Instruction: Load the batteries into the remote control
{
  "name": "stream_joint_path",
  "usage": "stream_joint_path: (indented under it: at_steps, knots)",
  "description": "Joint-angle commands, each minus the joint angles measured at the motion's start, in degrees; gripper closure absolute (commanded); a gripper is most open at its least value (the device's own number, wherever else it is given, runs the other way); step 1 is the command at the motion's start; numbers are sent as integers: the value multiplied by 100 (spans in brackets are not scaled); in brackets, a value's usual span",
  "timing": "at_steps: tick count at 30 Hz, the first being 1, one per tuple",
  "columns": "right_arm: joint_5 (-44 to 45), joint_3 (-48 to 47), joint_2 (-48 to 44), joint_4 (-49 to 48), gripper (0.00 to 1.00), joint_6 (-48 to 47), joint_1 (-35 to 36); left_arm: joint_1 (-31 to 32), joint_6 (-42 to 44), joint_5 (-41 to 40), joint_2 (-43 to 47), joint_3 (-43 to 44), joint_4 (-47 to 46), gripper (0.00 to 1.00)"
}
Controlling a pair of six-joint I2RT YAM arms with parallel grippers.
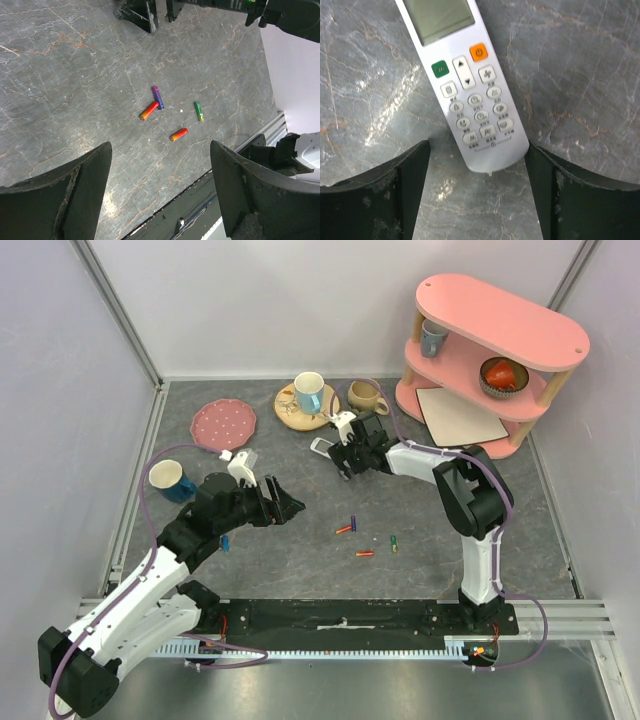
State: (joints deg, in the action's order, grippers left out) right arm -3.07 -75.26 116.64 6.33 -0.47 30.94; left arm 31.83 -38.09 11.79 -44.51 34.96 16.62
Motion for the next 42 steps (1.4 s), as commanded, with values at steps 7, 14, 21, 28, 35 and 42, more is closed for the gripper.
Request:
stream_joint_path:
  at_steps: [7,14,21,28,35,42]
  knots:
    - [263,460,-572,229,18,30,202,-28,-102,-63,-49,-77,-142,15]
    - [579,-119,-186,544,2,-234,211,-28,-182,16,4,-103,-177,16]
    - [624,-726,298,773,2,-410,193,-28,-112,-72,127,-103,8,16]
    - [316,-1333,693,1143,8,-516,167,-28,-59,-124,127,-77,78,16]
    - [-71,-1052,650,1151,21,-331,149,-28,-67,-98,31,-51,25,16]
    - [-159,-429,325,862,38,82,149,-28,-103,-72,74,-95,-1,16]
